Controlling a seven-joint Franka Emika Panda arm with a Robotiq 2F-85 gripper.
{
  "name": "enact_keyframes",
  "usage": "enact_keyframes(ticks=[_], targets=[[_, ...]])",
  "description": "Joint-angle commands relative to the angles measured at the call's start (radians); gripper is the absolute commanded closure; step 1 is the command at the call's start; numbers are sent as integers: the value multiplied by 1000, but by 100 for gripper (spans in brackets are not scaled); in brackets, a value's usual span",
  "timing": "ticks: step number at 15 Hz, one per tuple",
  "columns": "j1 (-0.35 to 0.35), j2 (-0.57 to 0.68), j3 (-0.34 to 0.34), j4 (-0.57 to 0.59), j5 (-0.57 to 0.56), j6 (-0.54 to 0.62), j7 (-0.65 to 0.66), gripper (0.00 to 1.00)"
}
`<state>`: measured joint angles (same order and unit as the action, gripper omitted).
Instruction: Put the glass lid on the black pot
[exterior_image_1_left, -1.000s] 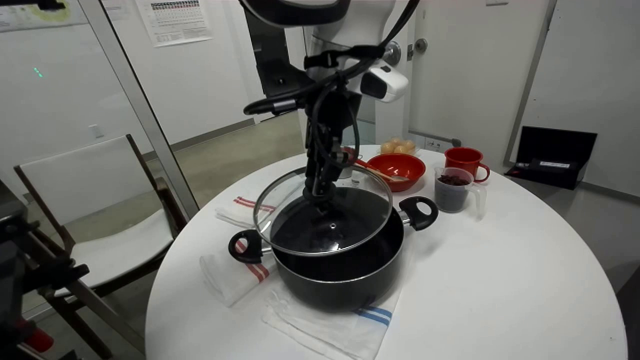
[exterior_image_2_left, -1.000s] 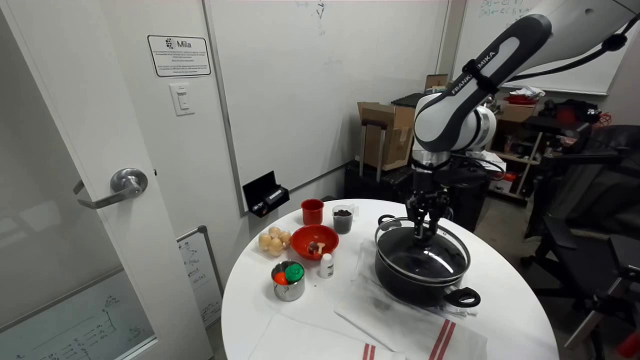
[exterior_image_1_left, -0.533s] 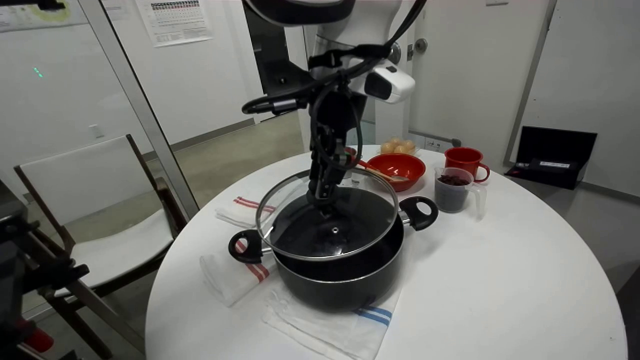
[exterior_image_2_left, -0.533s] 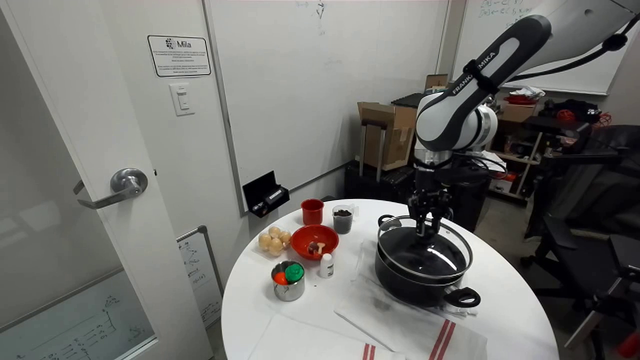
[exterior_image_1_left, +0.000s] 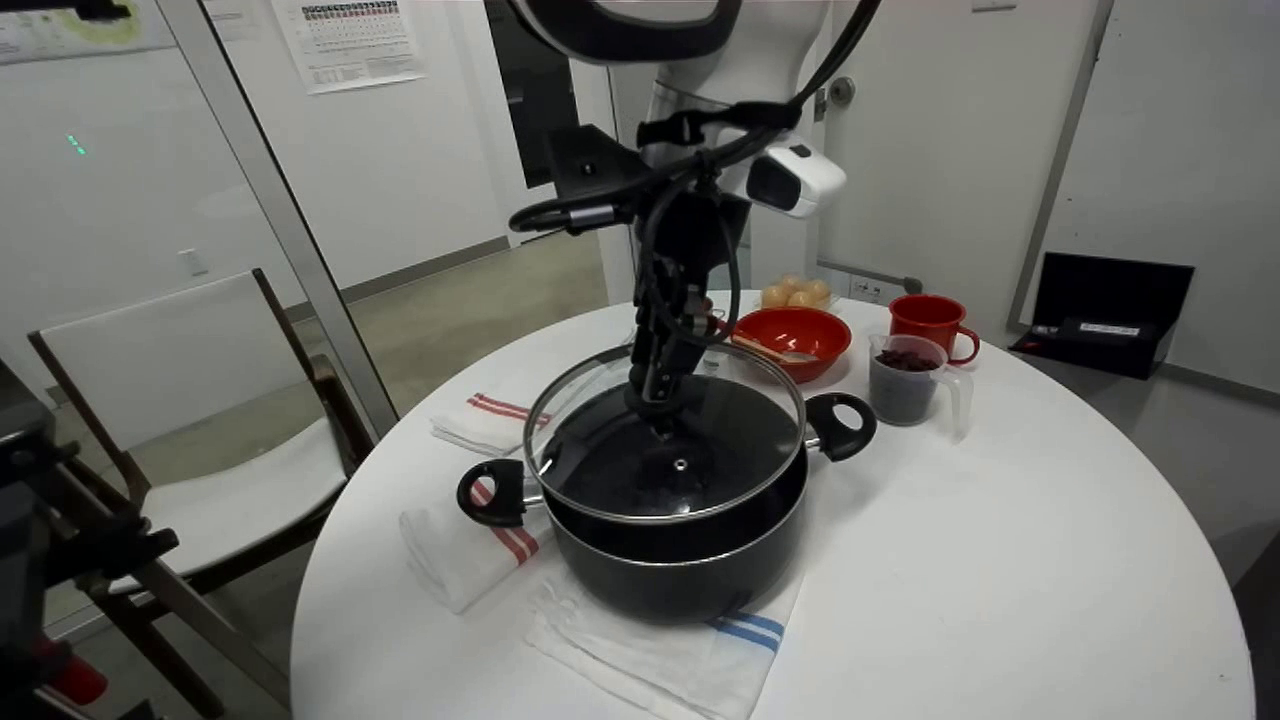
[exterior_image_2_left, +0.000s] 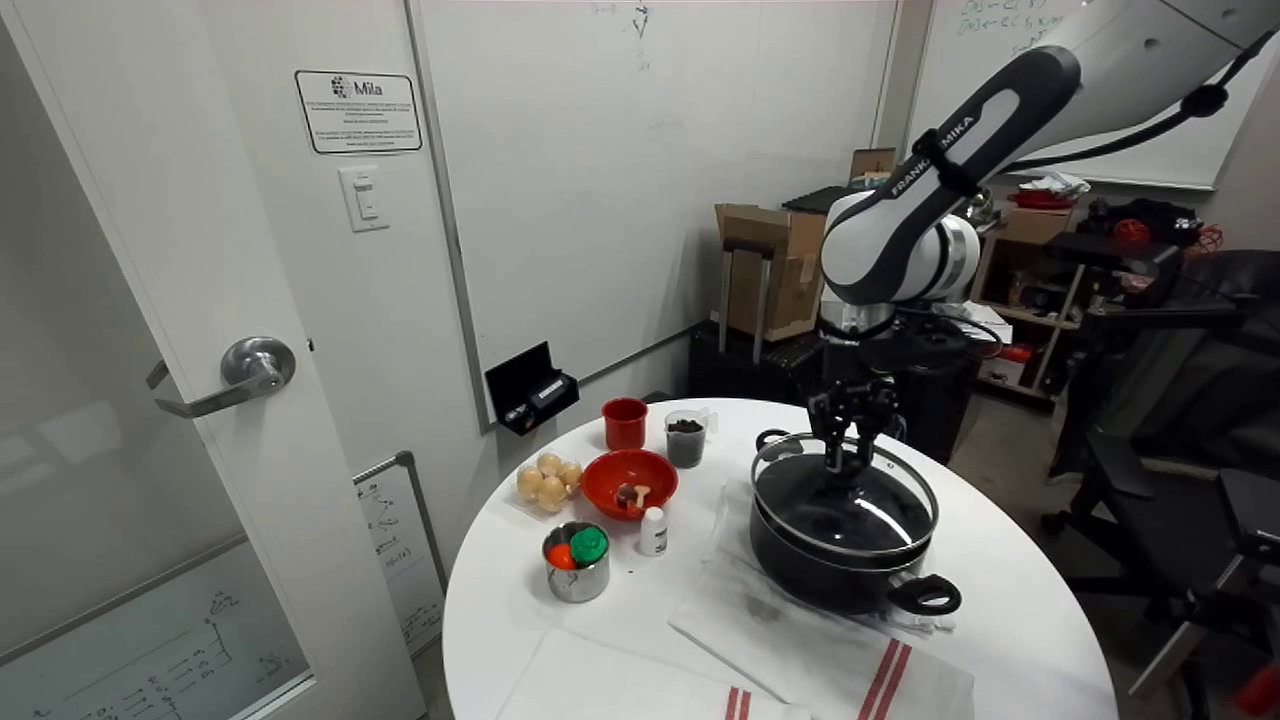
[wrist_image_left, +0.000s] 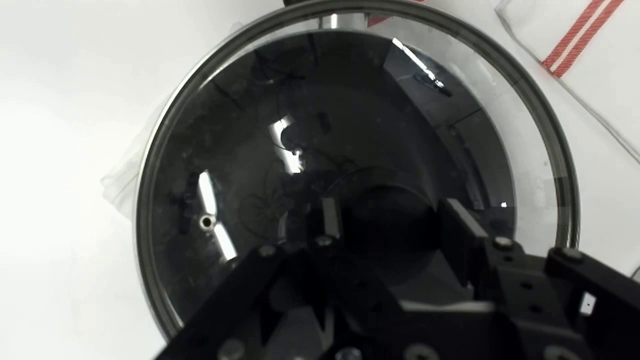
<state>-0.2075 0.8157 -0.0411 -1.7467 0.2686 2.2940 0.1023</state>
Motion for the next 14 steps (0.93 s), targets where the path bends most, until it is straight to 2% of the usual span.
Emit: enact_keyframes(ticks=[1,14], targets=[[1,52,-7,96,3,-75,25,75],[-36,124,3,146,32,-85,12,75]])
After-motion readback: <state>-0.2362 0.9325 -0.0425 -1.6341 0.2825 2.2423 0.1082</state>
